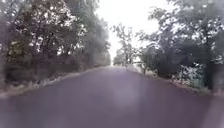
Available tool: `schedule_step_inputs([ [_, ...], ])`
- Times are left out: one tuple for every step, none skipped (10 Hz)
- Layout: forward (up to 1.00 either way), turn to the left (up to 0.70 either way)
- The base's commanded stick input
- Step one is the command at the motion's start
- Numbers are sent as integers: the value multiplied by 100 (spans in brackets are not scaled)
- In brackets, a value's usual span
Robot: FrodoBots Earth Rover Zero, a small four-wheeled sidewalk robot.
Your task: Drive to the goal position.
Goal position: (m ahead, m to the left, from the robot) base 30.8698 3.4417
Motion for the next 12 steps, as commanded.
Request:
schedule_step_inputs([
  [100, -38],
  [100, -39],
  [100, -27],
  [100, -4],
  [100, 2],
  [100, 2],
  [100, 2],
  [100, 2],
  [100, 2],
  [100, 2],
  [100, 2],
  [100, 2],
])
